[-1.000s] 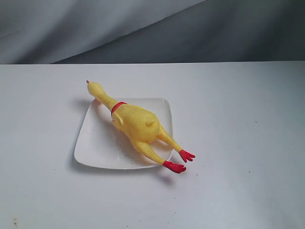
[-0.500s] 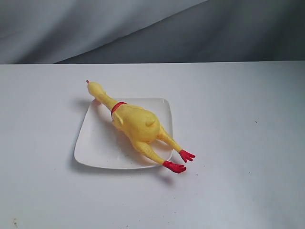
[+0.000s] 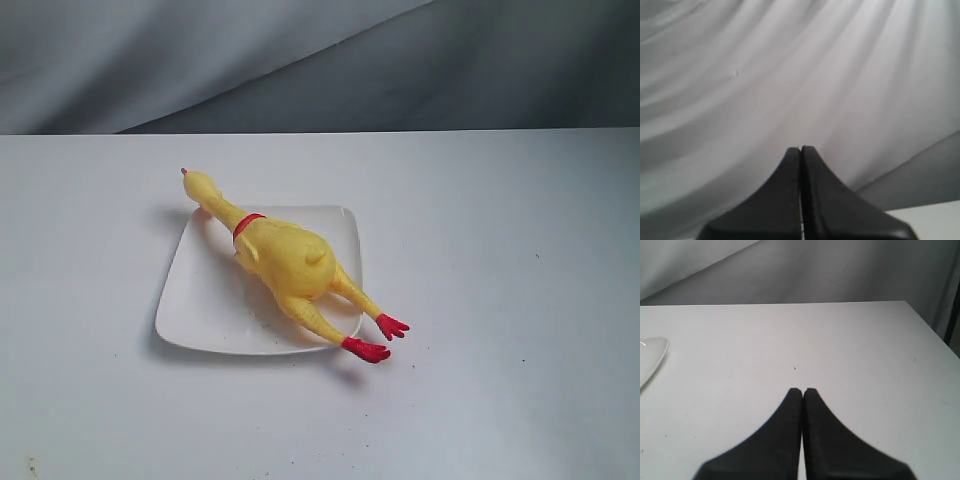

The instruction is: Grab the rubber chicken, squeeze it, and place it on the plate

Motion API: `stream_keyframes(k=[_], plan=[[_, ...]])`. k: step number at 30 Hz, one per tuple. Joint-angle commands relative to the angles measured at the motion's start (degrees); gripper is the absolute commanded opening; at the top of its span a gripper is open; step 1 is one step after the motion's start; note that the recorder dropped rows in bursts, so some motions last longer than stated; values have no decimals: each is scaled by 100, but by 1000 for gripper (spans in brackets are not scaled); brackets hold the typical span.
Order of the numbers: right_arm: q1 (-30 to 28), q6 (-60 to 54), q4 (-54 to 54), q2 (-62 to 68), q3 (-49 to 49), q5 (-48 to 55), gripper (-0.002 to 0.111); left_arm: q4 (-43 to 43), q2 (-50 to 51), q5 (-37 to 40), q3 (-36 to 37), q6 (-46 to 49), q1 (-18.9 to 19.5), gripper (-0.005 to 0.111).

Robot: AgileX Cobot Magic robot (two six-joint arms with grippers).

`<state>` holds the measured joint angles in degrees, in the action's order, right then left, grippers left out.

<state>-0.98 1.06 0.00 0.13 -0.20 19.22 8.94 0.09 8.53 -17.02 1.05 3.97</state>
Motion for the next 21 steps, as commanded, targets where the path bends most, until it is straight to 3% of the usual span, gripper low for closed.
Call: stream_keyframes(k=[1, 9, 16, 21], plan=[[-36, -38, -41, -13, 20, -10, 0, -74, -9, 30, 591, -418, 10, 0], [-36, -38, -41, -13, 20, -10, 0, -220, -9, 53, 1421, -704, 10, 0], [-36, -52, -41, -13, 20, -10, 0, -290, -9, 78, 1702, -730, 10, 0], [-36, -52, -41, -13, 20, -10, 0, -201, -9, 742, 1702, -999, 10, 0]])
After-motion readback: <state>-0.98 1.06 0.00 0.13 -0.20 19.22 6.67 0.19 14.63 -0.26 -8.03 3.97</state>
